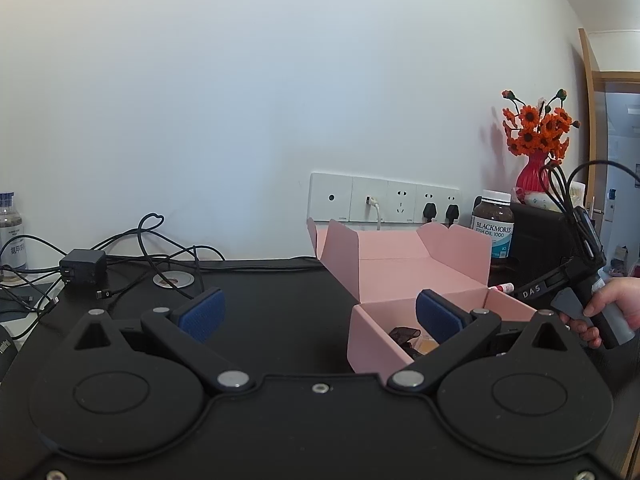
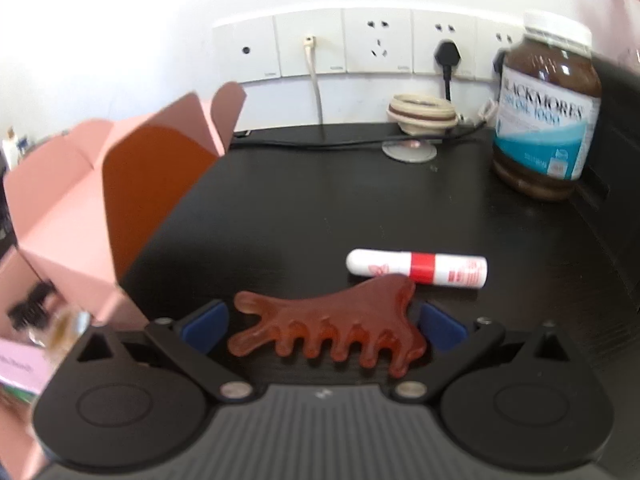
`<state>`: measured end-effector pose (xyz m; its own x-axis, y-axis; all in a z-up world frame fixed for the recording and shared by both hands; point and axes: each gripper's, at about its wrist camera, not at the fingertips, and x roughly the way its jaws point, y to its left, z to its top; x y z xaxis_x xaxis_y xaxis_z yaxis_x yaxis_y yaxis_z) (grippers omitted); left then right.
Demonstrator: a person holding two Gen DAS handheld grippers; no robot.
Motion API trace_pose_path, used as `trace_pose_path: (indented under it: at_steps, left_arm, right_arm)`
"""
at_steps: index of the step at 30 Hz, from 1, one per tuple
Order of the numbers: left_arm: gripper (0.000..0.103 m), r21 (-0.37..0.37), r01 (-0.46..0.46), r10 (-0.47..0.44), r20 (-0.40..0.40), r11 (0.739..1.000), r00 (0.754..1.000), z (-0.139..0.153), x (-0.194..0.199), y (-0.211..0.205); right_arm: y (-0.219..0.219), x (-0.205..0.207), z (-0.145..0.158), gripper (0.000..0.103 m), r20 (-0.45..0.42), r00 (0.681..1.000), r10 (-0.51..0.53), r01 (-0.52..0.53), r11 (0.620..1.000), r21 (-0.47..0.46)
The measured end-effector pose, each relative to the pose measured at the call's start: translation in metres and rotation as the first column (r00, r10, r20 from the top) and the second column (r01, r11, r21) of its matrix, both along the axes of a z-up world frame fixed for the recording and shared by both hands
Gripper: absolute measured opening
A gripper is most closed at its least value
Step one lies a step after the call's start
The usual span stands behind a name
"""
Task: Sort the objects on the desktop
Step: 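Move the right tool toward the red-brown comb on the desk, then position the open right tool fingers around the comb's spine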
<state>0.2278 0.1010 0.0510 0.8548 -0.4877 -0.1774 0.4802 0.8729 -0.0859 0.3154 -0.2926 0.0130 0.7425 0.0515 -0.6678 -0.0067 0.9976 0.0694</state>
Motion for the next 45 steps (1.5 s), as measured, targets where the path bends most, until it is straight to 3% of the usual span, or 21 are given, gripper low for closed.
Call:
trace_pose_path:
  at_steps: [13, 23, 32, 40, 45]
  left_arm:
    - [0.103, 0.006, 0.002, -0.002, -0.011, 1.0, 1.0, 0.0, 0.001, -0.002]
    - [0.103, 0.005, 0.0, 0.0, -0.01, 1.0, 1.0, -0.001, 0.0, -0.002]
    - [0.103, 0.009, -0.001, 0.001, -0.009, 1.0, 1.0, 0.0, 0.0, -0.003]
    - [0.103, 0.013, -0.004, 0.004, -0.007, 1.0, 1.0, 0.0, -0.001, -0.003]
    - [0.103, 0.018, 0.0, 0.0, -0.004, 1.0, 1.0, 0.0, -0.001, -0.004]
  right_arm:
    - [0.008, -0.004, -0.004, 0.101, 0.021, 1.0, -0.011, 0.013, 0.997, -0.079]
    - [0.018, -0.03, -0.001, 0.09, 0.074, 0.996, 0.048, -0.035, 0.986, -0.165]
    - [0.024, -0.054, 0.005, 0.089, 0.085, 0.985, 0.15, -0.128, 0.966, -0.223]
    - [0.03, -0.076, 0.01, 0.1, 0.09, 0.966, 0.243, -0.211, 0.938, -0.274]
    - [0.016, -0.077, 0.016, 0.1, 0.078, 0.988, 0.136, -0.121, 0.977, -0.174]
